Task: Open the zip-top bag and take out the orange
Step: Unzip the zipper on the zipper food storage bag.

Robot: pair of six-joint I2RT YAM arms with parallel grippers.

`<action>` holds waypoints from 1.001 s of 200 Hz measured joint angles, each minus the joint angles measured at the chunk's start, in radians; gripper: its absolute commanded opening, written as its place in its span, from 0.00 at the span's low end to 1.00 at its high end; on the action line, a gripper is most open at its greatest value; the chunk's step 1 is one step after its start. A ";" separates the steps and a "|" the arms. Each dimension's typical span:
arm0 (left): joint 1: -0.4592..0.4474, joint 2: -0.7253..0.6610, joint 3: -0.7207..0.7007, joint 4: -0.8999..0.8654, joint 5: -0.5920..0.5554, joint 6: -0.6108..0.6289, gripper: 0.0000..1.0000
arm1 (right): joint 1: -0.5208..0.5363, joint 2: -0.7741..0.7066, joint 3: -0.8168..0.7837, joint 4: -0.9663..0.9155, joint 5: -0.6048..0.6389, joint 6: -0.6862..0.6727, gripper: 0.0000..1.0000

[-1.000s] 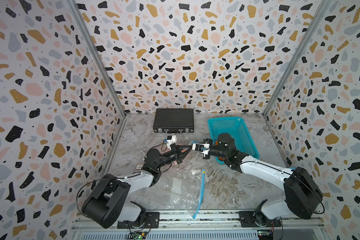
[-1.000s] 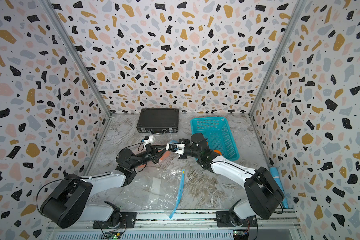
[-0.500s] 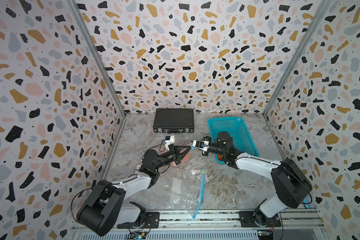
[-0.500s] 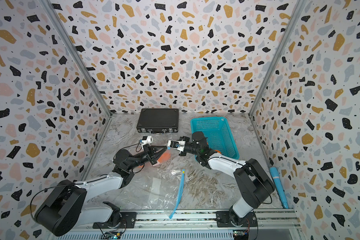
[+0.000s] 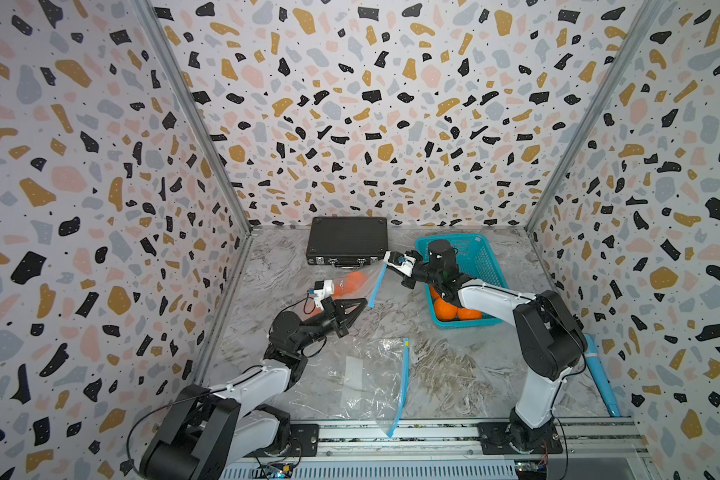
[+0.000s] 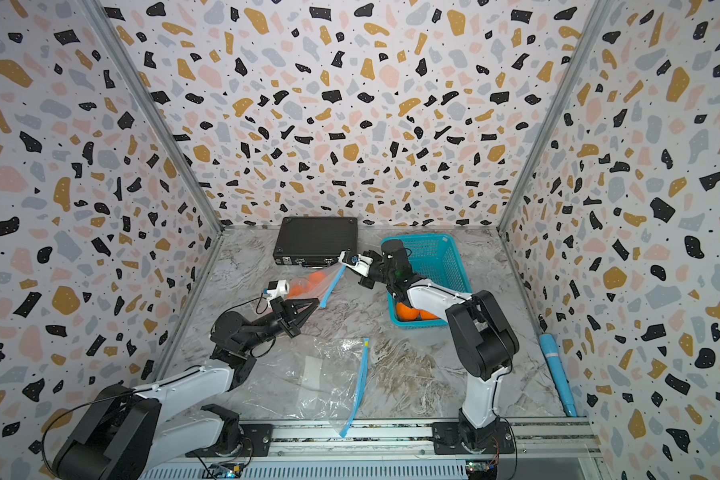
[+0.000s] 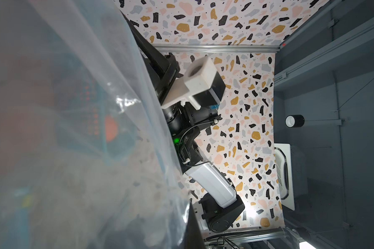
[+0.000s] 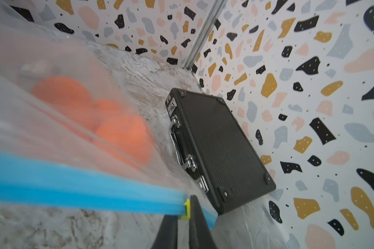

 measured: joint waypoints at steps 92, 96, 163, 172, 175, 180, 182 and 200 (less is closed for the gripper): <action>0.010 -0.197 -0.062 -0.164 0.015 0.044 0.00 | -0.011 0.072 0.093 -0.110 0.066 0.007 0.00; 0.010 -0.212 -0.062 -0.186 0.016 0.055 0.00 | -0.011 0.074 0.096 -0.110 0.066 0.008 0.00; 0.003 -0.469 0.080 -0.892 -0.013 0.478 0.45 | -0.088 0.038 0.072 -0.134 0.110 0.076 0.00; 0.000 -0.493 0.146 -1.023 -0.072 0.550 0.54 | -0.079 0.020 0.063 -0.148 0.105 0.075 0.00; -0.002 -0.499 0.171 -1.065 -0.097 0.584 0.58 | -0.074 0.013 0.060 -0.152 0.105 0.074 0.00; -0.006 -0.506 0.208 -1.124 -0.133 0.617 0.64 | -0.066 0.004 0.055 -0.158 0.102 0.074 0.00; -0.008 -0.508 0.225 -1.150 -0.148 0.646 0.65 | -0.062 -0.001 0.053 -0.161 0.101 0.073 0.00; -0.040 -0.492 0.350 -1.291 -0.273 0.774 0.70 | -0.032 -0.040 0.028 -0.172 0.082 0.074 0.00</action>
